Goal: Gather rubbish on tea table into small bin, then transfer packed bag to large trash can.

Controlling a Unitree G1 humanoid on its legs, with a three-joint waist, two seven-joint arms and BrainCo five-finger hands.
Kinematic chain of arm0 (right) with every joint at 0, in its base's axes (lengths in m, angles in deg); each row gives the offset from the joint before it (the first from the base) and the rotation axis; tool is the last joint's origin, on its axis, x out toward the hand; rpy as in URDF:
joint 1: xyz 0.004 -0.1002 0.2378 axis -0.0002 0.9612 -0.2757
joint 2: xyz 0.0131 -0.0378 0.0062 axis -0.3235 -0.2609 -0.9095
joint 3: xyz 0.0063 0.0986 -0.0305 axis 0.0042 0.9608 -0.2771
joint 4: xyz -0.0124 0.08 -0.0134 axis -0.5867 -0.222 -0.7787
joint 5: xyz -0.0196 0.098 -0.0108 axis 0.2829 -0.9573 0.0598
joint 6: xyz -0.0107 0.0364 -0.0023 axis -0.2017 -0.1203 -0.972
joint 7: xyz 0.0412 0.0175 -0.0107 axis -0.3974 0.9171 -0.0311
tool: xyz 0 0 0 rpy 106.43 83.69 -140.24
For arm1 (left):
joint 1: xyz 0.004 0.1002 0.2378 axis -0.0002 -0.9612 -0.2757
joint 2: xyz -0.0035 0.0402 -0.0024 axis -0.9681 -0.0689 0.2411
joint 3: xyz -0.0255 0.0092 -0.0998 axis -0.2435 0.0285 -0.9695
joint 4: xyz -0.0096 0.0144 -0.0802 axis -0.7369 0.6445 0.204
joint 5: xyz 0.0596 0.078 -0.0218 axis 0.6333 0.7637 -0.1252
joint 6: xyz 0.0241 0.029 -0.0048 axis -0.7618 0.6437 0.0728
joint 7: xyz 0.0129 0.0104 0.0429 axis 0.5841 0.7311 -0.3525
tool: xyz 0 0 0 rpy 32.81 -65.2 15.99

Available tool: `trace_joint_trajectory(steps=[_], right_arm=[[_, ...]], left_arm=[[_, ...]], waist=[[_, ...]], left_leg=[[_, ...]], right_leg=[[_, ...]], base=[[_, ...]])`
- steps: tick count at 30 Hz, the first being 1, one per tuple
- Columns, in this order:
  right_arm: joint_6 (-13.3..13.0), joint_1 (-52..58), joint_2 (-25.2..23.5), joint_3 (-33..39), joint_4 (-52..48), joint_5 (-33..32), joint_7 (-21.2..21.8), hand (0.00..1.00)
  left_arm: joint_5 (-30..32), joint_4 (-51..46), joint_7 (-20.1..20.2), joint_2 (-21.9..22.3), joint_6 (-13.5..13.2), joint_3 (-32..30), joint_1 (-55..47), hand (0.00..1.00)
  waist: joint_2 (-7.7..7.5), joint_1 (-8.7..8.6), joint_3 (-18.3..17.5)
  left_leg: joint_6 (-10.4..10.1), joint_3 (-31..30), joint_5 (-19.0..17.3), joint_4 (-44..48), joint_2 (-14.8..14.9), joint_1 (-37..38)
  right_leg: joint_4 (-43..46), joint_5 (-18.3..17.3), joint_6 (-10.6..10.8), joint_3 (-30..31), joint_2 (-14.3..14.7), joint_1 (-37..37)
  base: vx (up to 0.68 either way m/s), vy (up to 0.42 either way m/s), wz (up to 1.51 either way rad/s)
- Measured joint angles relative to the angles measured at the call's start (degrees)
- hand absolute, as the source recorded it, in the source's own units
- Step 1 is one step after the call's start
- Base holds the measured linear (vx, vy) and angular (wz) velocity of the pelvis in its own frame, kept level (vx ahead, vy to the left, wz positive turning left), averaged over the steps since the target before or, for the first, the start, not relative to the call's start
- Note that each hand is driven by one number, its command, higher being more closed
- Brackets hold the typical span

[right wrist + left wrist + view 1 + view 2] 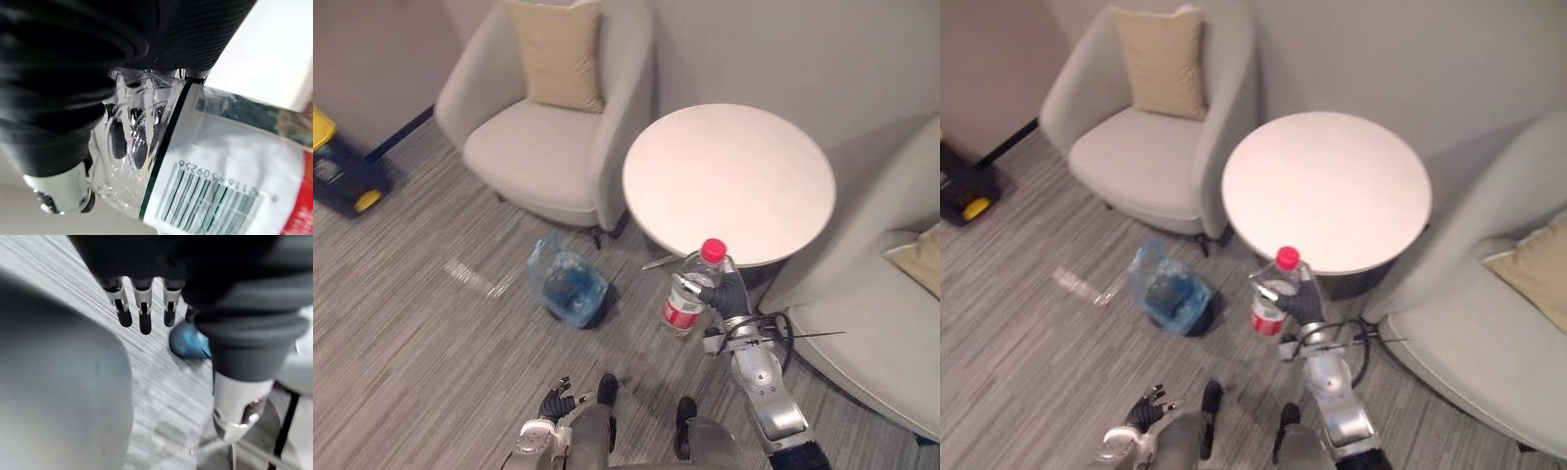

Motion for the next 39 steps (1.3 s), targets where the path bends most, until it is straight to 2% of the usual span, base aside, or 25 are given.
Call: trace_joint_trajectory(steps=[1,2,5,8,10,11,14,16,17,18,19,20,21,23,24,25,26,28,29,30,33,35,36,38,39], right_arm=[[-0.02,-0.13,-0.03,0.16,0.0,0.02,-0.01,1.0],[0.05,-0.32,-0.94,0.72,0.85,0.03,-0.21,1.0],[0.04,0.38,-2.91,0.72,1.3,0.02,0.03,1.0],[0.04,0.45,-2.84,0.63,1.31,0.02,0.59,1.0],[0.04,0.49,-2.77,0.28,1.86,0.01,0.79,1.0],[0.04,0.49,-2.62,-0.25,3.03,0.01,0.86,1.0],[0.26,1.31,-2.49,-1.3,4.37,0.06,1.27,1.0],[0.3,1.95,-2.47,-1.29,4.39,0.08,1.36,1.0],[0.37,2.35,-2.4,-1.3,4.39,0.13,1.39,1.0],[0.53,2.66,-2.16,-1.08,4.52,0.21,1.37,1.0],[0.54,2.75,-2.2,-1.17,4.52,0.22,1.39,1.0],[0.51,2.73,-2.43,-1.48,4.49,0.25,1.43,1.0],[0.5,2.31,-2.43,-1.7,4.5,0.24,1.5,1.0],[0.45,1.93,-2.27,-1.67,4.62,0.2,1.51,1.0],[0.37,1.81,-2.17,-1.58,5.05,0.21,1.49,1.0],[0.39,2.04,-1.91,-1.2,5.4,0.18,1.49,1.0],[0.67,2.03,-1.05,-0.78,5.89,0.18,1.56,1.0],[0.67,1.88,-0.28,-0.61,5.79,0.18,1.63,1.0],[0.66,2.21,-0.39,0.53,5.72,0.19,1.74,1.0],[0.66,2.85,-0.42,1.54,5.71,0.18,1.74,1.0],[0.61,5.24,-0.25,3.29,5.65,0.14,1.33,1.0],[0.39,5.09,-0.36,2.67,5.36,0.12,1.24,1.0],[0.33,4.52,-0.82,1.73,5.37,0.19,1.19,1.0],[0.32,3.64,-1.0,1.46,5.37,0.21,1.0,1.0],[0.32,2.37,-1.56,1.61,5.49,0.24,0.54,1.0]], left_arm=[[0.36,0.4,-0.07,0.34,0.0,0.93,-0.35,0.0],[0.57,1.03,-0.05,0.06,0.01,1.01,0.56,0.0],[0.97,1.56,-0.76,-0.43,-0.02,2.19,0.79,0.0],[1.24,2.06,-0.88,-0.45,0.01,2.21,0.76,0.0],[1.26,2.11,-0.88,-0.46,0.02,2.21,0.75,0.0],[1.25,2.19,-0.87,-0.45,0.01,2.23,0.75,0.0],[1.2,2.37,-0.87,-0.57,0.05,2.34,0.76,0.0],[1.2,2.56,-0.97,-0.64,0.03,2.65,0.75,0.0],[1.2,2.84,-1.0,-0.75,0.12,2.93,0.72,0.0],[1.14,2.79,-1.2,-0.87,0.12,2.87,0.62,0.0],[1.14,2.83,-1.26,-0.81,0.19,2.87,0.57,0.0],[1.15,3.11,-1.56,-0.85,0.17,2.84,0.47,0.0],[1.19,3.35,-2.03,-0.84,0.19,2.78,0.53,0.0],[1.2,4.01,-2.02,-0.8,0.21,2.74,0.79,0.0],[1.21,4.43,-1.97,-0.66,0.22,2.55,0.89,0.0],[1.33,5.13,-2.0,0.05,0.28,2.41,1.33,0.0],[1.79,5.32,-1.92,1.3,0.11,2.02,1.37,0.0],[2.4,5.39,-1.97,1.95,0.09,1.92,1.36,0.0],[2.49,5.39,-1.92,2.09,0.1,1.95,1.49,0.0],[2.92,5.36,-1.92,2.37,0.1,1.99,1.55,0.0],[4.63,4.87,-1.95,2.62,-0.39,2.09,1.63,0.0],[4.64,4.68,-2.02,2.3,-0.85,1.93,1.77,0.0],[4.65,4.45,-2.05,2.24,-0.94,1.62,1.69,0.0],[4.67,4.17,-2.05,2.21,-0.97,1.51,1.7,0.0],[4.73,3.71,-2.03,1.84,-1.16,1.56,1.71,0.0]], waist=[[1.5,0.26,-0.53],[0.51,0.52,0.12],[-0.21,1.04,-0.32],[0.14,1.27,-0.88],[0.3,1.31,-0.91],[0.3,1.27,-0.9],[0.22,1.35,-0.91],[0.13,1.04,-0.87],[0.15,0.21,-0.86],[0.18,-0.59,-0.64],[0.31,-0.81,-0.55],[0.53,-1.04,-0.44],[0.59,-1.04,-0.4],[0.84,-1.17,-0.23],[0.23,-1.21,-0.52],[1.0,-1.46,-0.21],[2.83,-0.98,-0.6],[3.79,-1.06,-0.69],[3.72,-1.8,-0.65],[3.72,-2.08,-0.65],[3.2,-1.82,-0.83],[2.84,-0.77,-0.79],[2.21,-0.33,-0.43],[2.12,-0.36,-0.34],[1.75,-0.29,-0.1]], left_leg=[[-1.0,-0.17,-2.63,-6.21,0.77,3.76],[-0.26,-0.3,-2.03,-7.92,-0.08,4.43],[0.75,-0.9,-1.91,-8.03,-2.45,5.09],[2.01,-0.42,-2.68,-7.82,-4.18,5.33],[2.32,-0.25,-4.19,-6.39,-4.45,4.98],[2.39,-0.23,-6.08,-3.88,-4.27,4.58],[2.93,-0.28,-9.77,1.06,-3.92,4.45],[3.26,-0.84,-11.14,1.88,-4.45,4.98],[3.51,-2.14,-11.42,1.53,-5.01,6.25],[3.66,-3.7,-11.43,0.41,-5.09,8.19],[3.66,-4.29,-11.42,-0.03,-4.99,8.84],[3.58,-5.3,-11.39,-1.31,-4.23,10.6],[3.55,-6.29,-11.4,-2.47,-3.56,11.58],[3.31,-7.77,-11.32,-3.83,-2.71,12.67],[2.96,-8.81,-11.38,-4.24,-2.62,13.31],[1.36,-11.37,-12.24,-4.14,-2.69,14.44],[0.65,-12.12,-12.21,-4.25,-0.78,14.34],[-0.87,-12.92,-11.25,-5.58,0.43,14.52],[-2.02,-13.18,-9.85,-6.37,1.13,14.41],[-2.34,-13.02,-9.43,-5.91,1.52,14.4],[-1.84,-10.71,-8.81,3.54,1.93,12.36],[-0.76,-7.55,-8.19,13.75,2.42,8.51],[-0.57,-6.52,-11.19,14.59,2.56,8.32],[-0.78,-6.49,-13.81,13.41,2.33,7.38],[-1.02,-6.94,-14.24,8.89,1.73,5.53]], right_leg=[[-0.56,0.11,1.74,-0.82,0.52,0.29],[-1.59,1.03,2.82,-0.55,0.25,1.24],[-6.74,3.49,5.09,1.19,-0.04,5.15],[-8.36,4.87,4.99,3.04,-1.02,5.95],[-7.8,4.58,5.35,3.48,-1.34,5.82],[-6.01,3.48,6.04,3.9,-1.52,5.59],[1.73,-0.89,5.88,5.06,-2.25,4.03],[8.07,-2.52,4.41,6.83,-2.88,1.88],[14.54,-2.7,3.55,8.92,-3.22,-0.32],[19.73,-4.47,1.11,11.01,-2.67,-2.4],[20.27,-5.38,1.06,11.57,-2.06,-2.49],[19.93,-7.97,1.06,12.28,1.07,-3.23],[19.11,-8.67,0.61,12.58,4.03,-4.96],[16.4,-8.24,0.26,12.51,7.39,-7.52],[11.8,-5.94,0.34,12.69,8.6,-7.89],[7.75,0.39,-0.97,12.05,9.3,-6.37],[7.46,0.83,-1.54,10.51,10.16,-5.78],[6.53,0.75,-1.64,9.17,10.85,-5.04],[5.03,0.51,-2.04,7.29,10.87,-3.51],[3.88,0.46,-2.12,6.28,10.92,-1.93],[-2.18,0.37,-2.28,4.62,11.3,5.08],[-6.42,0.65,-2.68,5.41,11.3,9.16],[-6.69,0.75,-2.76,6.43,11.03,9.77],[-6.7,0.76,-2.74,7.5,10.52,9.88],[-6.63,1.18,-2.08,8.59,9.24,9.86]], base=[[-0.08,0.16,0.45],[-0.06,0.191,0.56],[0.0,0.182,0.32],[0.03,0.166,0.0],[0.06,0.095,-0.09],[0.1,0.055,-0.13],[0.14,0.043,-0.11],[0.16,0.038,0.07],[0.25,0.003,0.42],[0.25,0.003,0.5],[0.29,-0.096,0.56],[0.27,-0.15,0.47],[0.33,-0.186,0.49],[0.19,-0.132,0.46],[0.31,-0.214,0.81],[0.4,-0.23,0.73],[0.4,-0.22,0.54],[0.29,-0.157,0.35],[0.25,-0.146,0.66],[0.22,-0.1,0.93],[0.17,-0.047,0.57],[0.13,0.026,-0.07],[0.1,0.069,-0.18],[0.05,0.134,-0.17],[0.02,0.183,-0.2]])
